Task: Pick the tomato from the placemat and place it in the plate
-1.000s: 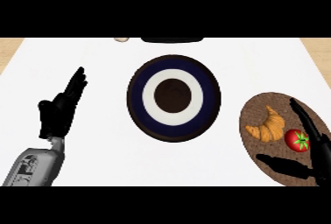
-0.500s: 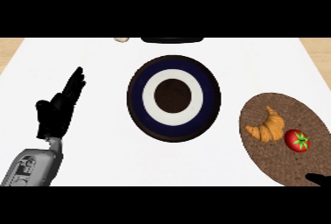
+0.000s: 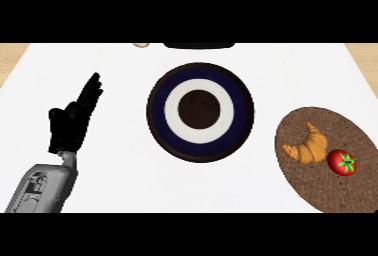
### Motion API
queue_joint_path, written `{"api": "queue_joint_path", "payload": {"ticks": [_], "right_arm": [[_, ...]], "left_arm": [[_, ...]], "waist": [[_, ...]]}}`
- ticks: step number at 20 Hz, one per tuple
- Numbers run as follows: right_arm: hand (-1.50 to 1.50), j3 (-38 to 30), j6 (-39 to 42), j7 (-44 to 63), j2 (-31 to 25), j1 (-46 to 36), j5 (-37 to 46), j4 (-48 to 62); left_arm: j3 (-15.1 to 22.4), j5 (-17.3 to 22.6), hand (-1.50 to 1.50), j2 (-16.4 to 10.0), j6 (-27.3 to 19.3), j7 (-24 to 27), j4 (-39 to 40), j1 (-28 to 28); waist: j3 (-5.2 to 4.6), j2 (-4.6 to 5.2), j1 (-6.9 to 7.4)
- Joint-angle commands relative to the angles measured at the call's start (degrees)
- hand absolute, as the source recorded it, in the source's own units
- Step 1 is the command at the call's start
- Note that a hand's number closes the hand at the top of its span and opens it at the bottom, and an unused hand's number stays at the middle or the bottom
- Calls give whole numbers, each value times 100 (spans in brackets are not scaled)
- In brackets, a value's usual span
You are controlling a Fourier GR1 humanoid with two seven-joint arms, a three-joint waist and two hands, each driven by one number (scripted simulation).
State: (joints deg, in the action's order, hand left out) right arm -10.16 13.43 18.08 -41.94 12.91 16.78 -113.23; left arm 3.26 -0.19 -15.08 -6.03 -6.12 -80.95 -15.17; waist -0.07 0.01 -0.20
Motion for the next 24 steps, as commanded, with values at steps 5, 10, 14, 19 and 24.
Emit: {"api": "queue_joint_path", "payload": {"ticks": [5, 10, 14, 19, 24], "right_arm": [[-150, 363, 554, 265, 461, -940, 486, 835], [-150, 407, 620, -290, 424, -956, 1044, 1752], [-150, 562, 698, -203, 699, -781, 1465, 1544], [-150, 295, 1018, -602, 741, -1317, 1480, 2321], [-150, 604, 241, -1061, 1193, -1527, 2282, 3439]], "left_arm": [[-261, -71, 0, 40, 251, 328, 232, 40], [-11, -353, 0, 306, -22, -201, -248, -26], [-10, -475, 0, 359, 88, 109, -206, 367], [-373, -328, 0, 245, 298, -321, -176, -112], [-406, -393, 0, 309, 389, -43, -37, -2]], "waist": [[6, 9, 40], [11, 7, 53], [7, -1, 23], [8, -1, 20], [10, 9, 36]]}}
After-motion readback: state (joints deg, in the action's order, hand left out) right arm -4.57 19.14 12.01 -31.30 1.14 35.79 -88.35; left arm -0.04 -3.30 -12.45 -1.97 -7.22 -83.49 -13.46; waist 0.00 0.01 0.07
